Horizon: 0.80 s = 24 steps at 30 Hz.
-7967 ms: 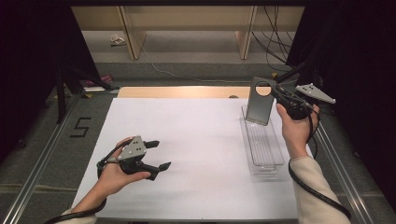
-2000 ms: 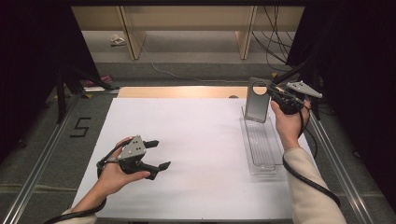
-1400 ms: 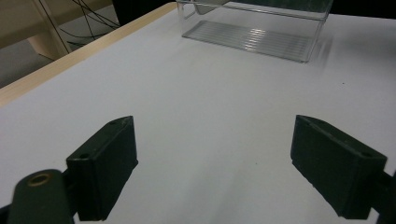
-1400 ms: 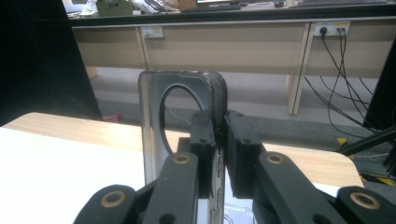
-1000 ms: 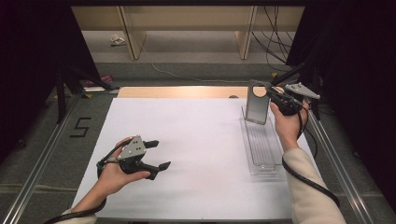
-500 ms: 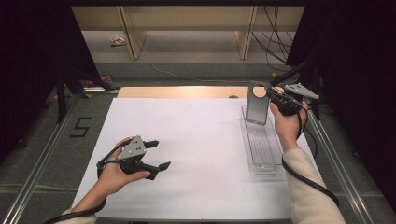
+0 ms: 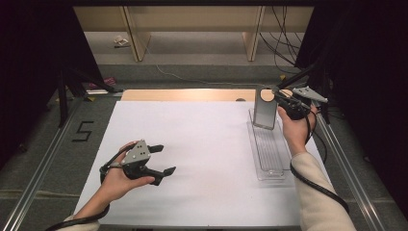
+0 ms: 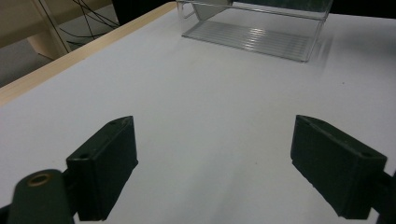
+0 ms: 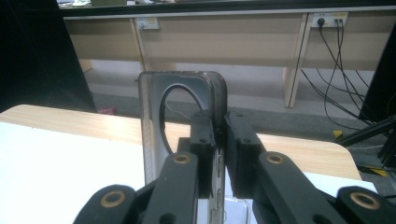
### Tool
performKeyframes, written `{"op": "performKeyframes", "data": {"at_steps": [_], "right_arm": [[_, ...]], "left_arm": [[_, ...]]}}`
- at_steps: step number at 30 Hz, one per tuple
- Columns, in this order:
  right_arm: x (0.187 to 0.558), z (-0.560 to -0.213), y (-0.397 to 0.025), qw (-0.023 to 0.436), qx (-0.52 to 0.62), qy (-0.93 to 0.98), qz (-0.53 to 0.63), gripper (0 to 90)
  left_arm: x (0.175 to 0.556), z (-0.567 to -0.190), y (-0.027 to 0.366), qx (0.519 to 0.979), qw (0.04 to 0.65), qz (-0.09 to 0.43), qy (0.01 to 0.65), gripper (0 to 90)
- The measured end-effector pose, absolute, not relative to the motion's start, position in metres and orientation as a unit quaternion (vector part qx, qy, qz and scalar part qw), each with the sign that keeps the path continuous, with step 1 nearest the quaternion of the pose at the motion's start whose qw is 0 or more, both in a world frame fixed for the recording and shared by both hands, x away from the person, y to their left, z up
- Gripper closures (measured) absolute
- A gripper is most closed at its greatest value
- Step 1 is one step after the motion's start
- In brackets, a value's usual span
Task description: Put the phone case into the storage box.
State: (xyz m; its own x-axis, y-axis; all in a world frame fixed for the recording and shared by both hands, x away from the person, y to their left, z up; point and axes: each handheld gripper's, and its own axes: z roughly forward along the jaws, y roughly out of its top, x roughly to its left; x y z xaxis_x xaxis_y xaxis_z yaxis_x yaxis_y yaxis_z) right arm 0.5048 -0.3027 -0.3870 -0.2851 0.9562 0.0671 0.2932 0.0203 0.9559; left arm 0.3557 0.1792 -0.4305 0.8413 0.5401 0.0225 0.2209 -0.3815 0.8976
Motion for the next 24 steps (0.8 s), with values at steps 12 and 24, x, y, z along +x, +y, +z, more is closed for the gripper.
{"op": "performKeyframes", "data": {"at_steps": [12,24], "right_arm": [[0.508,-0.392,-0.3,0.333,0.495,0.637,0.488,82.7],[0.512,-0.398,-0.298,0.331,0.495,0.643,0.483,82.7]], "left_arm": [[0.356,-0.431,0.179,0.816,0.504,0.158,0.233,14.0],[0.356,-0.431,0.179,0.816,0.505,0.157,0.234,14.0]]}}
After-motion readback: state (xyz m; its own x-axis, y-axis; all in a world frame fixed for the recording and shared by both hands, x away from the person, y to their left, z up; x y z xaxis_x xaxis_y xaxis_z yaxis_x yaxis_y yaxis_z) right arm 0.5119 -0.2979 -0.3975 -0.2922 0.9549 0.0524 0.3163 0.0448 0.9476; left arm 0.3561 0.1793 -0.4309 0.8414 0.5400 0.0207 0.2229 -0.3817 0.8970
